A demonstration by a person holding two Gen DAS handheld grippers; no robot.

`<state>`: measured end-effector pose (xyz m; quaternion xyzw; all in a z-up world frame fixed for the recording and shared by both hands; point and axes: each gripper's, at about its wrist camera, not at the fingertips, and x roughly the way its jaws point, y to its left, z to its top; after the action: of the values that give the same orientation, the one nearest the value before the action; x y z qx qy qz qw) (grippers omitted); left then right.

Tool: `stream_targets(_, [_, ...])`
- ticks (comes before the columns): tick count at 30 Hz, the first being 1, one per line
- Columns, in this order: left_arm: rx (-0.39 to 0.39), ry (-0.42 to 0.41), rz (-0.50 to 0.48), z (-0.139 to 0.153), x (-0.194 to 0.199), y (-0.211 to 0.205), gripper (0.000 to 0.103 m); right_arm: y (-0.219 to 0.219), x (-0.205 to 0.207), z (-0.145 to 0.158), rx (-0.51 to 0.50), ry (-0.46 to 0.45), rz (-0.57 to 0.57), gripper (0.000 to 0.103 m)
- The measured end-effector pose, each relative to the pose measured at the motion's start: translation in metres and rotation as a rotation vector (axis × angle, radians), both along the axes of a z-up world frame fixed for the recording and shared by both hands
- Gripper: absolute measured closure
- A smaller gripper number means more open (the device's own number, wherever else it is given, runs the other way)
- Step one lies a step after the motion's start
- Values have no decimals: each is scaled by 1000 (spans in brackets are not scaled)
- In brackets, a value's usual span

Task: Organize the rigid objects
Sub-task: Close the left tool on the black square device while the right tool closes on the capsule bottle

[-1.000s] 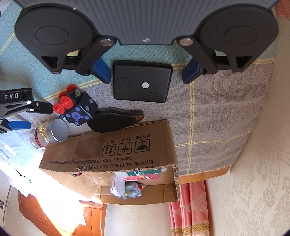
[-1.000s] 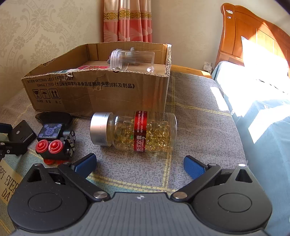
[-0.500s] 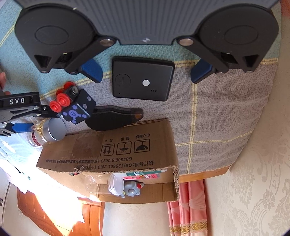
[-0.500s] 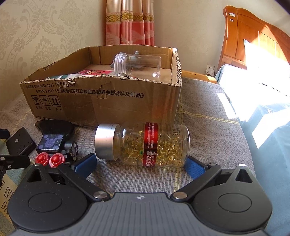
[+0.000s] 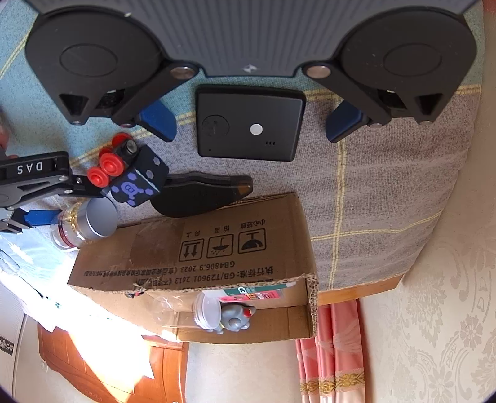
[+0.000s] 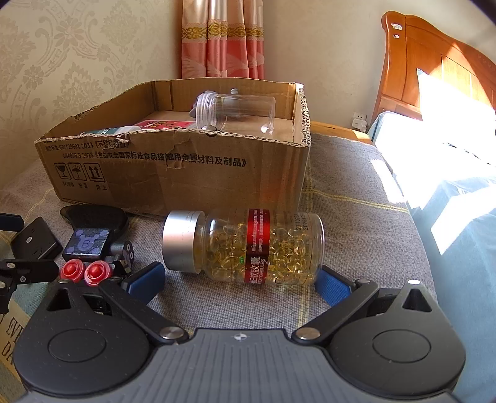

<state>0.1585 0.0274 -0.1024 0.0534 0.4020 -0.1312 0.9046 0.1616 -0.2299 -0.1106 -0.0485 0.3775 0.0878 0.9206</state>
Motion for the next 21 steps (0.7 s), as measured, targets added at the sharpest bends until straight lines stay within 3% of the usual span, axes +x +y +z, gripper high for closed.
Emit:
stream_targets(2, [-1, 1, -4, 1, -1, 0, 5, -1, -1, 0, 1, -1, 2, 0])
stream_targets(7, [2, 5, -35, 6, -1, -3, 21, -3, -1, 3, 23, 4, -32, 0])
stream_targets(10, [0, 5, -35, 6, 0, -3, 23, -5, -1, 9, 64, -9, -28, 0])
stream_targets(16, [-5, 3, -15, 8, -1, -1, 33, 4, 8, 13, 48, -10, -46, 0])
stream_targets(21, [2, 1, -11, 8, -2, -2, 33, 9, 18, 13, 33, 18, -84, 0])
